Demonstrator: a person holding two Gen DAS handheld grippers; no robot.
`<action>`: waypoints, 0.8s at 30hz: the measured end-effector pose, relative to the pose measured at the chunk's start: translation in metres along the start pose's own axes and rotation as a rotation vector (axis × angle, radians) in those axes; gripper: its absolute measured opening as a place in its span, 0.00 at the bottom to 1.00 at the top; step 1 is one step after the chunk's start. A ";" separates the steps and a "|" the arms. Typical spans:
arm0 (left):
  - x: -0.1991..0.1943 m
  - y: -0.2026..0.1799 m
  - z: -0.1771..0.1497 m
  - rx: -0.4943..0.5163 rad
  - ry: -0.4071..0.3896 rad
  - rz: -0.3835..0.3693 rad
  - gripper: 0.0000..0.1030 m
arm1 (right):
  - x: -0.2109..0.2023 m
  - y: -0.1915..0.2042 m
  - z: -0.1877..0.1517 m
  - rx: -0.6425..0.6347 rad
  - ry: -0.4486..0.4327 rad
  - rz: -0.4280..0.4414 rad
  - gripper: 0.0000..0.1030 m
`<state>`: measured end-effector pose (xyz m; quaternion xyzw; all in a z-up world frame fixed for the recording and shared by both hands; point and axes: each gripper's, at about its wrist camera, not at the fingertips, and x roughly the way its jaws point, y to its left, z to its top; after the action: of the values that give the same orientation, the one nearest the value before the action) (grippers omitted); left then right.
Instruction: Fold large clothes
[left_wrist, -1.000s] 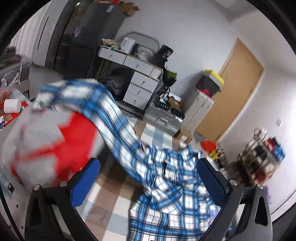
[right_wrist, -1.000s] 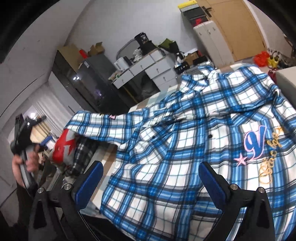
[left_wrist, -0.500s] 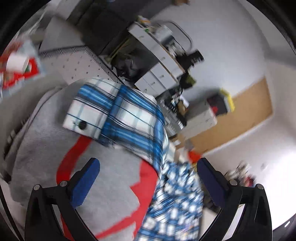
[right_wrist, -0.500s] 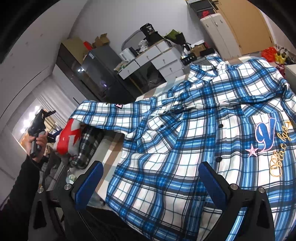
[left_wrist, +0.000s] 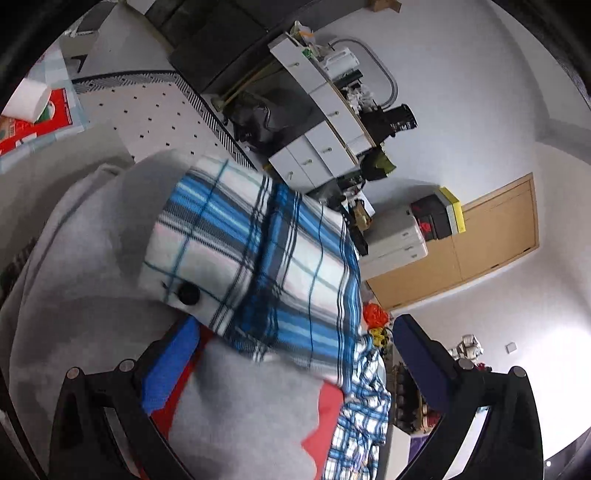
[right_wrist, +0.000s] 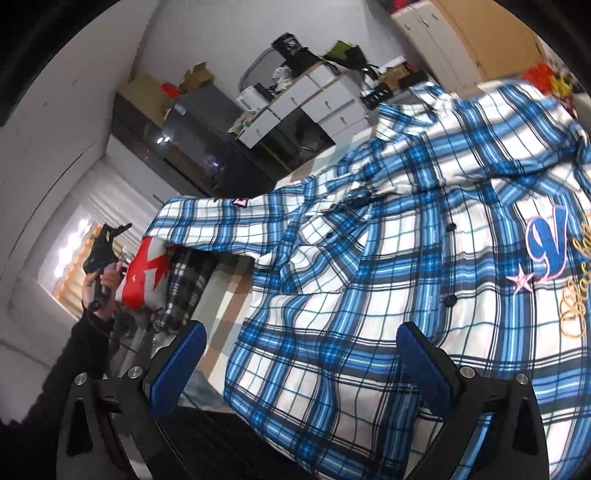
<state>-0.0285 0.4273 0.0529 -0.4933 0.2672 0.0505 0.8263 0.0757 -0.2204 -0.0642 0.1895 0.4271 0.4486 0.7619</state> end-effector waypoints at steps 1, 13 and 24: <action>-0.001 0.001 0.001 -0.008 -0.006 -0.006 0.99 | 0.000 -0.001 0.001 0.008 -0.002 -0.006 1.00; -0.014 0.005 0.002 -0.109 -0.135 -0.079 0.90 | 0.014 -0.011 0.001 0.034 0.034 -0.033 1.00; -0.026 -0.006 0.012 0.061 -0.170 -0.071 0.82 | 0.025 -0.008 -0.001 0.019 0.063 -0.031 1.00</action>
<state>-0.0440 0.4395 0.0750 -0.4711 0.1798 0.0547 0.8618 0.0846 -0.2037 -0.0825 0.1759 0.4580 0.4382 0.7532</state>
